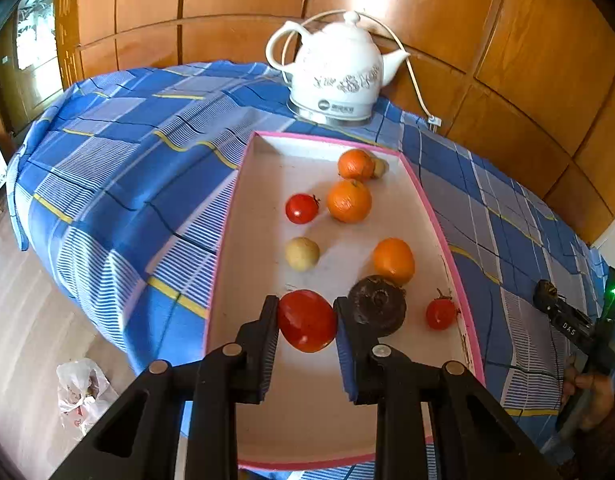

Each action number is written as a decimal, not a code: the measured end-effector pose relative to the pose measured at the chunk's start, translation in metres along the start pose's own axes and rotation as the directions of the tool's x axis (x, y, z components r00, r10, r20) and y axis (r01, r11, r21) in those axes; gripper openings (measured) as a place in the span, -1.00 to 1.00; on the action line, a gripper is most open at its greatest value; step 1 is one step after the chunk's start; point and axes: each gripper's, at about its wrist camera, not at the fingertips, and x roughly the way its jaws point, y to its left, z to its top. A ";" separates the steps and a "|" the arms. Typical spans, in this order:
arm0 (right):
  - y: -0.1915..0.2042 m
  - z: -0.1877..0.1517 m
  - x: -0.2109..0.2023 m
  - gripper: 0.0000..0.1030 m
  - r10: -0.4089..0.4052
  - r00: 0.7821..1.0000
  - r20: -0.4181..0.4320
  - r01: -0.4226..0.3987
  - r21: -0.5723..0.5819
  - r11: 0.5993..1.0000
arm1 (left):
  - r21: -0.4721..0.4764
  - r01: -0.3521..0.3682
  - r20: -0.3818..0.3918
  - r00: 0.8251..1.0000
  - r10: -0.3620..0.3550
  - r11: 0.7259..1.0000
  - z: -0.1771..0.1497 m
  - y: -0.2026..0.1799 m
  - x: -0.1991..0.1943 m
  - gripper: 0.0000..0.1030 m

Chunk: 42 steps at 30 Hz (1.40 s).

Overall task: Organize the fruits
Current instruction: 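Carry the red tomato into the tray with the left gripper and release, then carry the dark brown dried fruit into the tray with the right gripper and release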

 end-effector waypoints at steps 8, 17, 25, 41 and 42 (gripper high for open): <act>0.000 0.000 0.000 0.04 0.000 1.000 0.000 0.000 -0.001 1.000 | -0.012 -0.012 -0.067 0.998 0.011 1.000 0.008 -0.004 0.032 -0.46; 0.000 0.000 0.000 0.04 0.003 1.000 0.002 -0.003 0.002 1.000 | -0.004 -0.037 -0.052 0.998 0.036 0.999 0.004 -0.003 0.033 -0.26; 0.000 0.000 -0.001 0.04 0.000 1.000 0.004 0.000 0.001 1.000 | 0.031 -0.114 0.039 0.993 0.113 0.993 -0.007 -0.005 0.005 -0.27; 0.003 0.000 -0.001 0.03 -0.020 1.000 0.004 0.020 -0.011 1.000 | 0.053 -0.118 0.079 0.990 0.114 0.992 0.000 -0.024 -0.004 -0.27; 0.003 0.000 -0.001 0.03 -0.020 1.000 0.004 0.020 -0.011 1.000 | 0.058 -0.116 0.082 0.990 0.112 0.992 0.000 -0.025 -0.004 -0.27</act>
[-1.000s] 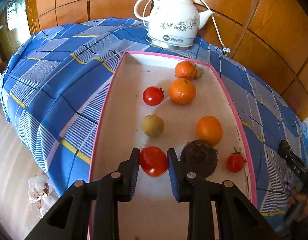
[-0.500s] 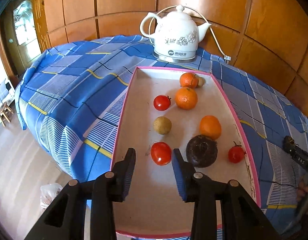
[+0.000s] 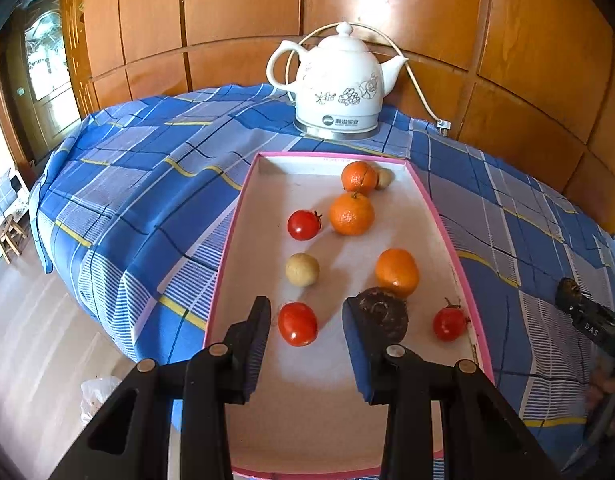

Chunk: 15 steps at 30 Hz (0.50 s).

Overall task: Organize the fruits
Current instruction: 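Carry the dark brown dried fruit into the tray with the right gripper and release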

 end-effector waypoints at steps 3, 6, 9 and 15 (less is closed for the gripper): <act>0.000 0.000 0.000 0.03 0.002 1.000 0.000 -0.002 0.001 1.000 | 0.010 -0.001 0.020 1.000 0.001 1.000 0.000 -0.002 -0.002 -0.27; 0.001 0.000 0.000 0.03 -0.004 1.000 -0.002 0.004 -0.002 1.000 | 0.010 0.006 0.018 1.000 -0.006 1.000 -0.001 -0.003 -0.003 -0.27; 0.001 0.000 0.000 0.03 -0.008 1.000 -0.006 0.008 -0.006 1.000 | 0.008 0.013 0.018 1.000 -0.013 1.000 -0.002 -0.003 -0.004 -0.27; 0.004 0.003 0.001 0.03 -0.023 0.999 -0.023 0.023 -0.019 1.000 | 0.007 0.015 0.025 1.000 -0.015 1.000 -0.004 -0.003 -0.006 -0.27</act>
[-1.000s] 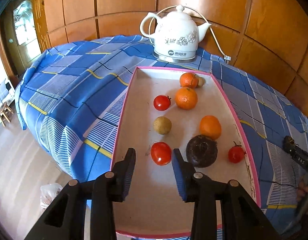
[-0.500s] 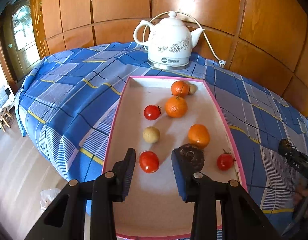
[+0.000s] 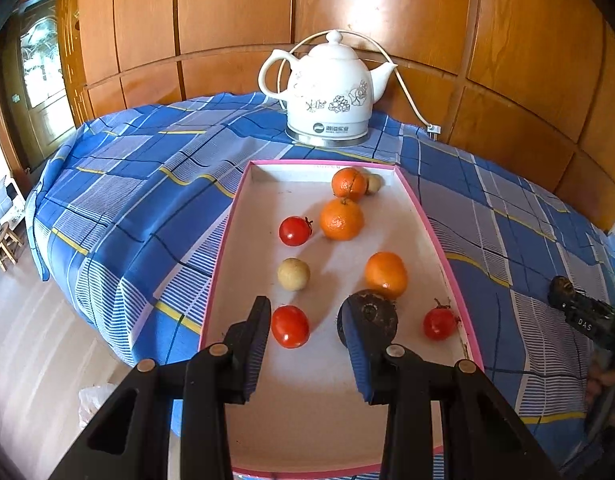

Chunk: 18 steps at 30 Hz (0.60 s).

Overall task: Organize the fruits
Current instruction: 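Carry the dark brown dried fruit into the tray with the right gripper and release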

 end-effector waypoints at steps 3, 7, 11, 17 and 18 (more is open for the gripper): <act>0.002 0.001 0.000 0.02 -0.011 1.000 -0.009 0.011 -0.003 1.000 | -0.010 -0.005 -0.005 1.000 0.005 1.000 -0.002 0.002 0.001 -0.27; 0.003 0.004 0.000 0.02 -0.023 0.999 -0.033 0.023 -0.003 1.000 | -0.018 -0.005 -0.003 1.000 0.005 1.000 -0.002 0.005 0.000 -0.27; 0.004 0.011 -0.009 0.02 -0.021 0.999 -0.039 0.022 0.016 1.000 | -0.022 -0.003 0.002 1.000 0.003 1.000 -0.001 0.008 0.000 -0.26; 0.032 0.030 -0.038 0.02 0.067 0.997 0.025 -0.066 -0.035 0.997 | -0.033 -0.005 -0.002 1.000 0.005 0.999 0.000 0.012 0.002 -0.23; 0.044 0.033 -0.043 0.02 0.092 0.995 0.033 -0.090 -0.066 0.994 | -0.034 -0.006 0.000 1.000 0.006 0.999 0.000 0.012 0.002 -0.23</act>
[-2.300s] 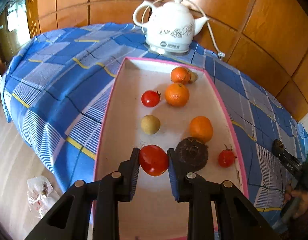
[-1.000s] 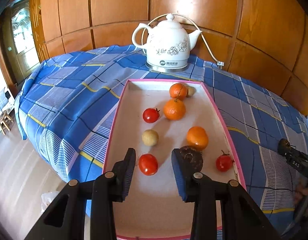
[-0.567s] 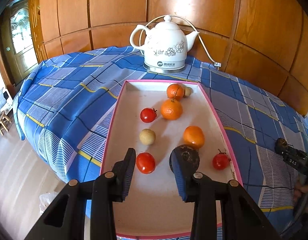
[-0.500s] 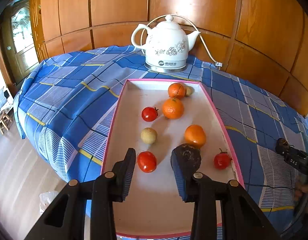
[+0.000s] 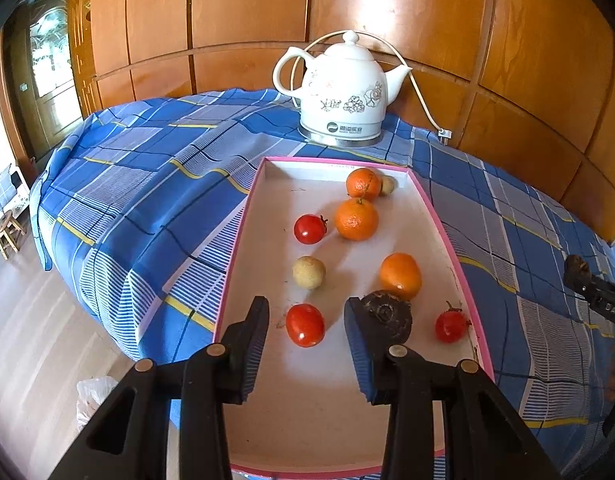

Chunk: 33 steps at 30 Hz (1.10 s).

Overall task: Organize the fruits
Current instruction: 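Carry the dark brown dried fruit into the tray with the right gripper and release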

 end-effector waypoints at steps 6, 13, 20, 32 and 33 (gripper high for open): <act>0.051 0.014 -0.006 0.02 0.145 0.989 0.001 -0.144 -0.079 0.986 | -0.010 0.002 0.016 1.000 -0.002 1.000 0.002 0.004 -0.003 -0.23; 0.121 0.048 0.001 0.02 0.293 0.956 -0.024 -0.293 -0.181 0.939 | -0.038 -0.028 0.076 0.997 0.031 0.999 0.013 0.016 -0.011 -0.23; 0.186 0.066 0.024 0.02 0.319 0.946 -0.061 -0.322 -0.302 0.897 | -0.069 -0.029 0.050 0.998 0.032 0.997 0.011 0.026 -0.003 -0.23; 0.211 0.065 0.086 0.03 0.218 0.952 -0.217 -0.282 -0.331 0.900 | -0.090 -0.047 0.047 0.998 0.052 0.995 0.013 0.035 -0.002 -0.23; 0.211 0.063 0.089 0.03 0.219 0.949 -0.228 -0.286 -0.328 0.900 | -0.089 -0.049 0.047 0.997 0.053 0.995 0.014 0.035 -0.002 -0.23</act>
